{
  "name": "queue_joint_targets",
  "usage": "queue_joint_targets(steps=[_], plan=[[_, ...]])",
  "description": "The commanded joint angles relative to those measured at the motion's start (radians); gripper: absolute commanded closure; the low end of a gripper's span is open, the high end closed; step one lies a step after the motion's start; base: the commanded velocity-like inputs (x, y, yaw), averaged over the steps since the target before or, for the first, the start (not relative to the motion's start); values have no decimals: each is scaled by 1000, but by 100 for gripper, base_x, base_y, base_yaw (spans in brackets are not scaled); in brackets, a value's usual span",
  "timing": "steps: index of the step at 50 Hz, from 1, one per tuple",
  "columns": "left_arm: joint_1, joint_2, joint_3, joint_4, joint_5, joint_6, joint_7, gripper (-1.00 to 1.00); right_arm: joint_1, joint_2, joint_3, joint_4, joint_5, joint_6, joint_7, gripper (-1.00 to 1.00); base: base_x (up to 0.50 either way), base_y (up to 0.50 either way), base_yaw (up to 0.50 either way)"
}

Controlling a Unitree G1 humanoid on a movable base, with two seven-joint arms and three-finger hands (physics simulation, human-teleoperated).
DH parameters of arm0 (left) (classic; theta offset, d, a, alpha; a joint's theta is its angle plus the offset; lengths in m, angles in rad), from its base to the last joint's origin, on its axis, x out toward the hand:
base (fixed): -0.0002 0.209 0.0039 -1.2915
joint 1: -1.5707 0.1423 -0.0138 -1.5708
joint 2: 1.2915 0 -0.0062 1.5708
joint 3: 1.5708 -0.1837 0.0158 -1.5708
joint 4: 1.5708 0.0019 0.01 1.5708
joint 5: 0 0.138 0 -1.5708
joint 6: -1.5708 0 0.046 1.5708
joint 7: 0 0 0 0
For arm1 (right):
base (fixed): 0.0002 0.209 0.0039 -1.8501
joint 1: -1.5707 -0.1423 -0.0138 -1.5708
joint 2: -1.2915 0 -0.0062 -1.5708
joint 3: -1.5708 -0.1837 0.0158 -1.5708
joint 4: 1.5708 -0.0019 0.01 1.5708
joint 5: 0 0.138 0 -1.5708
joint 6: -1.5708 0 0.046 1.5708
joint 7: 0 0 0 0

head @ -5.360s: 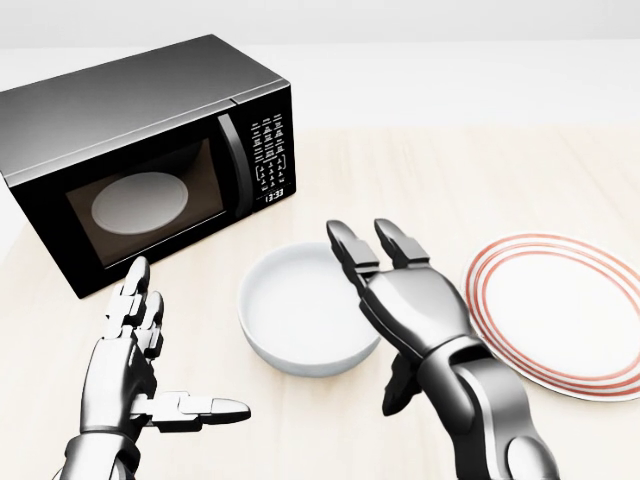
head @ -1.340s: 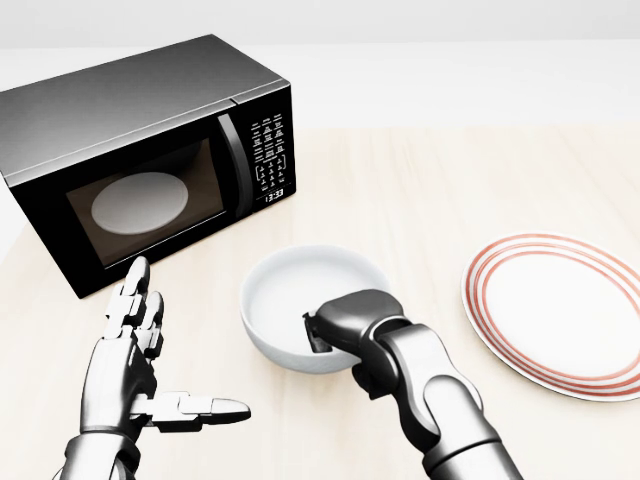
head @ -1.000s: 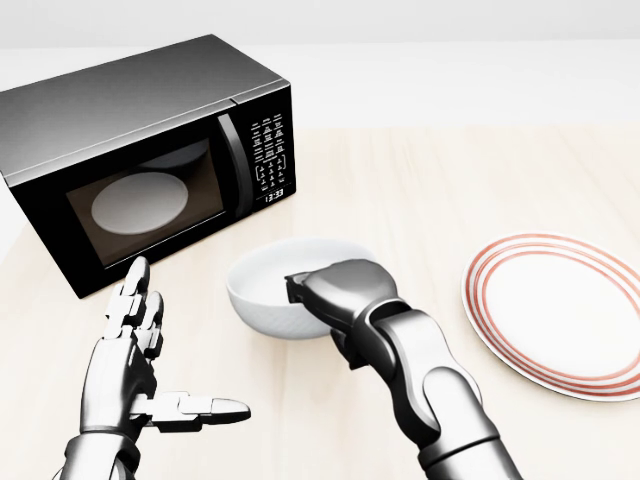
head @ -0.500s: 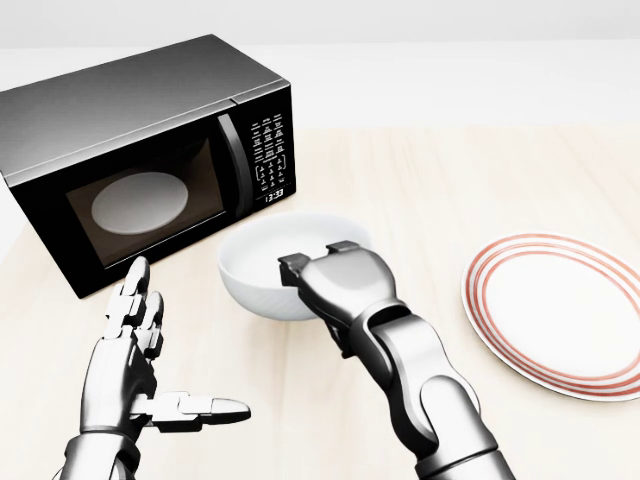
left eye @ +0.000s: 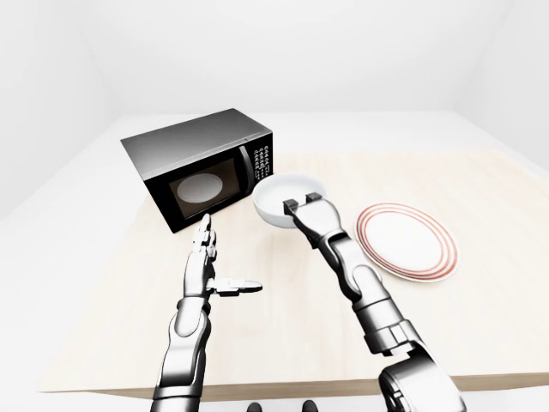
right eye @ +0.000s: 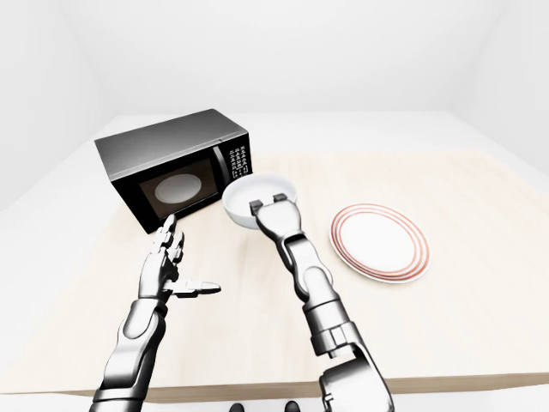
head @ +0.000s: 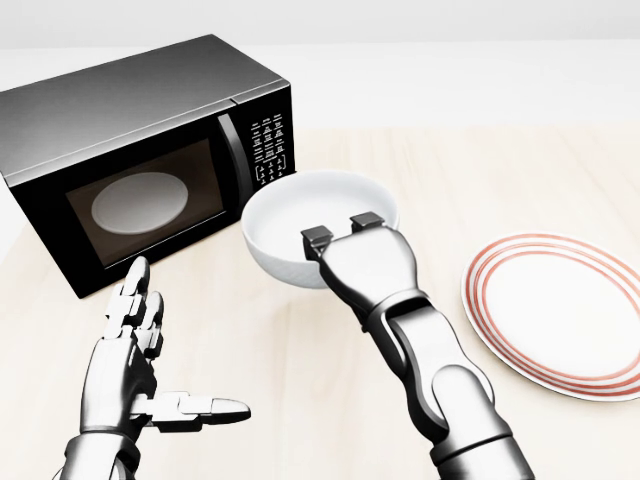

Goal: Pick up the white bowl and put it on the plate.

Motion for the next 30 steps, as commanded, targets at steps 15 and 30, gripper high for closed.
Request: queue_joint_targets(steps=[15,30], plan=[[4,-2,-3,-23,3,16,-1,-100,-26,-78,-68,21,39,5,-74,100,0,0,0],[6,-2,-3,-22,3,15,-1,-100,-54,-149,-112,27,99,28,-65,100,0,0,0]])
